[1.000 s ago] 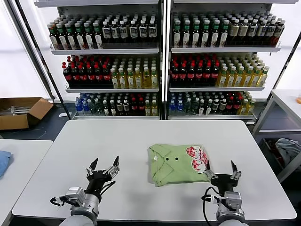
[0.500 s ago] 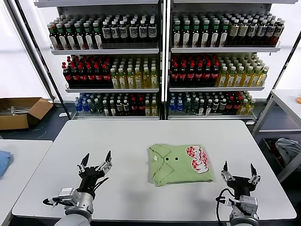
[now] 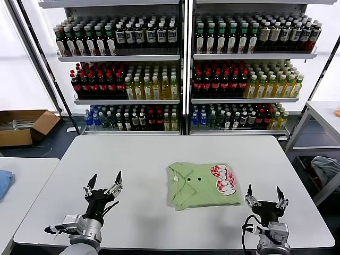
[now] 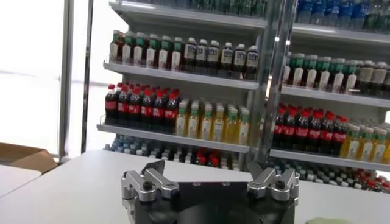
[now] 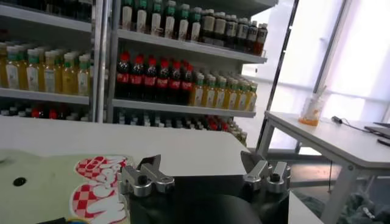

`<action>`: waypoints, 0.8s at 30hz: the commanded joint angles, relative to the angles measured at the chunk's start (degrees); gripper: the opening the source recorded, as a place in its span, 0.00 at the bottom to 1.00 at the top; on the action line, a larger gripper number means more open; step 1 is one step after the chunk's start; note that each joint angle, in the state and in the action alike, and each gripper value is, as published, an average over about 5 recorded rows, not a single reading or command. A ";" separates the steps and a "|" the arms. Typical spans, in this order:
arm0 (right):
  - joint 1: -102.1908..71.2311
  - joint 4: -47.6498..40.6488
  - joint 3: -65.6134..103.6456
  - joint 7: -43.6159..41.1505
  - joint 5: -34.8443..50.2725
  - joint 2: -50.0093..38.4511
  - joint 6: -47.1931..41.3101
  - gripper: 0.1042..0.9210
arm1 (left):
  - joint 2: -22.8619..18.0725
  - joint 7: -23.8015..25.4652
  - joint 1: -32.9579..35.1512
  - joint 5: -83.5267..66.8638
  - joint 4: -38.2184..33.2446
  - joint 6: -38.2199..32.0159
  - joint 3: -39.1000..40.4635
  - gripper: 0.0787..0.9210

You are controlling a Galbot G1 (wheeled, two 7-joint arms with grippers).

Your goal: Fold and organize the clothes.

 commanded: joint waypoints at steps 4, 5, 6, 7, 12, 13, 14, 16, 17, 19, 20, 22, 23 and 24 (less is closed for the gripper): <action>-1.22 0.54 0.37 -0.97 0.16 -0.15 -0.24 0.88 | -0.36 0.94 -0.15 3.49 0.63 -0.93 0.60 0.88; -1.32 0.61 0.43 -0.98 0.09 -0.20 -0.25 0.88 | -0.32 0.94 -0.22 3.66 0.68 -0.85 0.61 0.88; -1.39 0.64 0.48 -1.00 0.00 -0.24 -0.27 0.88 | -0.26 0.90 -0.29 3.54 0.75 -0.73 0.61 0.88; -1.46 0.64 0.53 -1.02 -0.16 -0.26 -0.29 0.88 | -0.18 0.84 -0.34 3.25 0.81 -0.56 0.58 0.88; -1.83 0.40 0.87 -1.25 -1.71 -0.40 -0.52 0.88 | 0.11 0.55 -0.28 1.71 0.85 -0.02 0.05 0.88; -1.94 0.42 0.94 -1.35 -1.95 -0.47 -0.61 0.88 | 0.15 0.50 -0.26 1.39 0.82 0.01 -0.05 0.88; -2.06 0.48 1.02 -1.47 -2.07 -0.55 -0.68 0.88 | 0.17 0.46 -0.25 1.08 0.80 0.01 -0.13 0.88; -2.30 0.67 1.20 -1.78 -2.20 -0.74 -0.71 0.88 | 0.18 0.48 -0.32 0.55 0.78 0.03 -0.21 0.88; -2.39 0.77 1.28 -1.90 -2.21 -0.82 -0.69 0.88 | 0.18 0.54 -0.36 0.40 0.78 0.08 -0.20 0.88; -2.56 0.98 1.46 -2.15 -2.20 -0.94 -0.61 0.88 | 0.15 0.76 -0.41 0.27 0.75 0.31 -0.08 0.88; -2.61 1.06 1.53 -2.22 -2.19 -0.96 -0.58 0.88 | 0.12 0.88 -0.41 0.34 0.74 0.45 0.01 0.88; -2.72 1.21 1.68 -2.36 -2.16 -0.98 -0.51 0.88 | 0.05 1.08 -0.36 0.51 0.72 0.72 0.22 0.88; -2.79 1.25 1.73 -2.40 -2.14 -0.98 -0.47 0.88 | 0.01 1.15 -0.31 0.59 0.71 0.83 0.30 0.88; -2.85 1.29 1.75 -2.46 -2.13 -0.98 -0.45 0.88 | -0.02 1.19 -0.25 0.65 0.68 0.94 0.37 0.88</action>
